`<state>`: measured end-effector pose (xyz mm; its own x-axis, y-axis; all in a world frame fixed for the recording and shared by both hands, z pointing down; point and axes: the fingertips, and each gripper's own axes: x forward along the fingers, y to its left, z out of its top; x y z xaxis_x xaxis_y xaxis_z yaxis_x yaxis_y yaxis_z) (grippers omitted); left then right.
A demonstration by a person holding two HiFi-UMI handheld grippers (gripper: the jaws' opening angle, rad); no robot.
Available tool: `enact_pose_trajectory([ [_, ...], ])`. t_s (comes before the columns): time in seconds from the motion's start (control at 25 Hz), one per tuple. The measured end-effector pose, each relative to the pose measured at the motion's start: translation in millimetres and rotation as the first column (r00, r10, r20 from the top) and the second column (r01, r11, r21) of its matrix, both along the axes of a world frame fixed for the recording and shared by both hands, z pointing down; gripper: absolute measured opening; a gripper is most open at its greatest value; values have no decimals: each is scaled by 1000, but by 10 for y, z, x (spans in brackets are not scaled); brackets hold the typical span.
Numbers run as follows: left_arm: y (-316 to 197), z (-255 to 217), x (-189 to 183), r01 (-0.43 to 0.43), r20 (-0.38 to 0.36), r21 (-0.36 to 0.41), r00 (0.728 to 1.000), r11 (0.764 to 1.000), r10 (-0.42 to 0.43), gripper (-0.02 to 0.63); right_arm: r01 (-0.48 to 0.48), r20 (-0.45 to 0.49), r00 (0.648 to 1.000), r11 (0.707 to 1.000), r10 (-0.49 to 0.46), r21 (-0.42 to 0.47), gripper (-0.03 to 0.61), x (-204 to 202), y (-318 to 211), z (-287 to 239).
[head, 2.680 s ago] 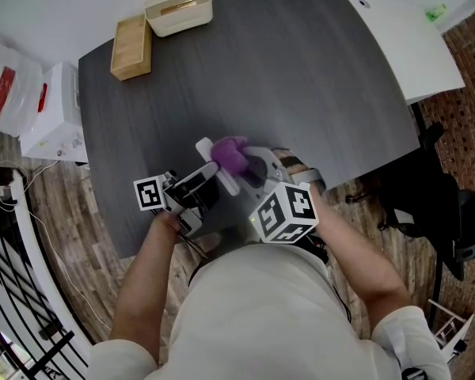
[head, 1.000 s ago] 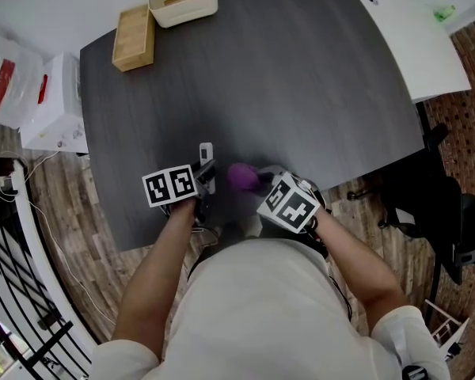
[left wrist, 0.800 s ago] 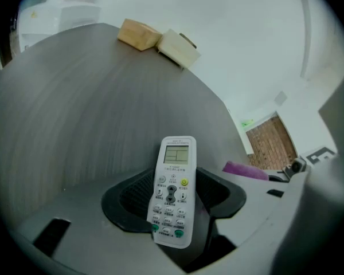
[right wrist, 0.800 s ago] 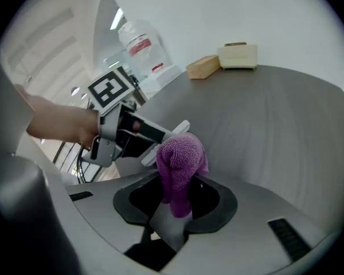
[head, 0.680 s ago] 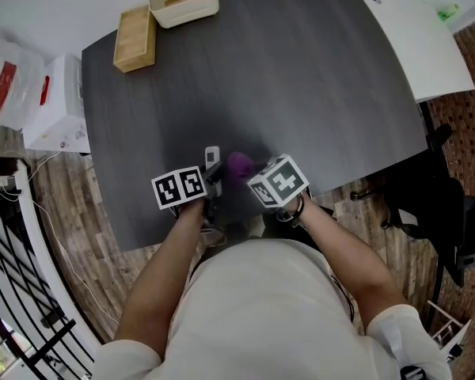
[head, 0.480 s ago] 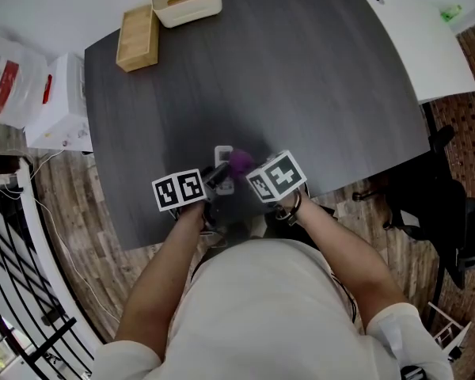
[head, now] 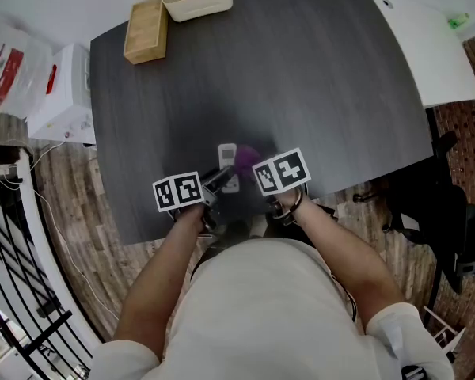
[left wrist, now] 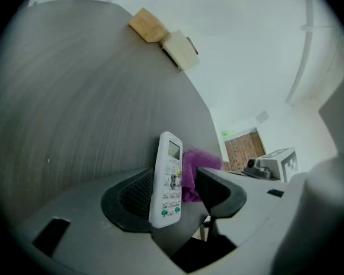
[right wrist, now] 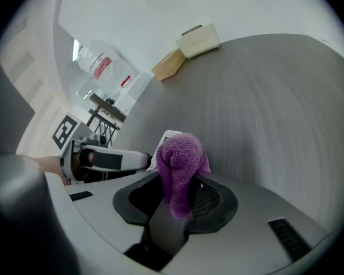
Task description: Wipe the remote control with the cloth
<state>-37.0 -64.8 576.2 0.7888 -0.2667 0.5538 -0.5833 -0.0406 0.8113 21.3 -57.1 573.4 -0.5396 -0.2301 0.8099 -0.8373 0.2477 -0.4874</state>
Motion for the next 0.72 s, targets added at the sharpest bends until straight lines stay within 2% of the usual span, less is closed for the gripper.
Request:
enact_pose_trajectory([
  [0.52, -160, 31, -29, 3, -17, 3, 1000, 1000, -3, 229, 62, -66, 996, 997, -59, 53, 121, -115, -304, 2],
  [0.72, -166, -7, -101, -6, -31, 17, 1000, 1000, 7, 229, 28, -49, 999, 996, -23, 88, 121, -41, -320, -109],
])
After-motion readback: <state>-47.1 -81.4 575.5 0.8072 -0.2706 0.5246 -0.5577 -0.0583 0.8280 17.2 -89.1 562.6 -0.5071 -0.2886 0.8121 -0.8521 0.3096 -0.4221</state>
